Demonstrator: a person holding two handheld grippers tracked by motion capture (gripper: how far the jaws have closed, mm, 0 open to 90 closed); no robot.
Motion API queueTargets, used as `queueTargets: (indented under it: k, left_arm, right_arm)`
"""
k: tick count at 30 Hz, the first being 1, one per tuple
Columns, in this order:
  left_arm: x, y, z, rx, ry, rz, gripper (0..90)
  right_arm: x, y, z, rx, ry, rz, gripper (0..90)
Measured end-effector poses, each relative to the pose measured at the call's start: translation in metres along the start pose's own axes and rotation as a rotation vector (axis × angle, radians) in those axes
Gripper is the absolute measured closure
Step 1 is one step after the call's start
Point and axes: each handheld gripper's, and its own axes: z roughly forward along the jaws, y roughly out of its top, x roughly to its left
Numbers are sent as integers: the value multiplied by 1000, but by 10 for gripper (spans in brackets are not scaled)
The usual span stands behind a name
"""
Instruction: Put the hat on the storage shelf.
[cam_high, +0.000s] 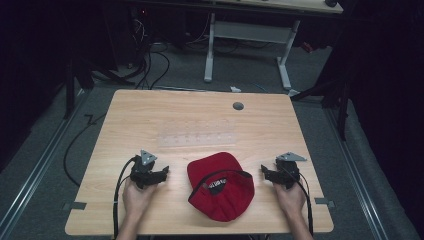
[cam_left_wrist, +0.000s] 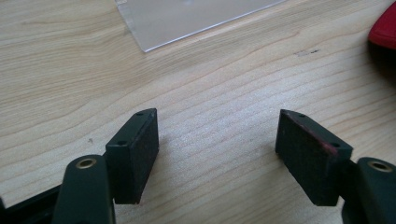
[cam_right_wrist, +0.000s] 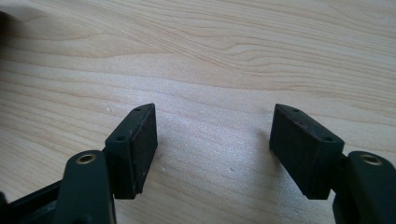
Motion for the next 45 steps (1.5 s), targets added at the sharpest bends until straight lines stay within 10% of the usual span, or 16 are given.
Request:
queueTargets:
  k: [27,45]
  left_arm:
    - [0,0,0,4,-4,2,293]
    - [0,0,0,4,-4,0,292]
  right_arm:
    - [1,-2,-3,-7,-2,35,370]
    - [4,-3,-45,-84,133,81,441]
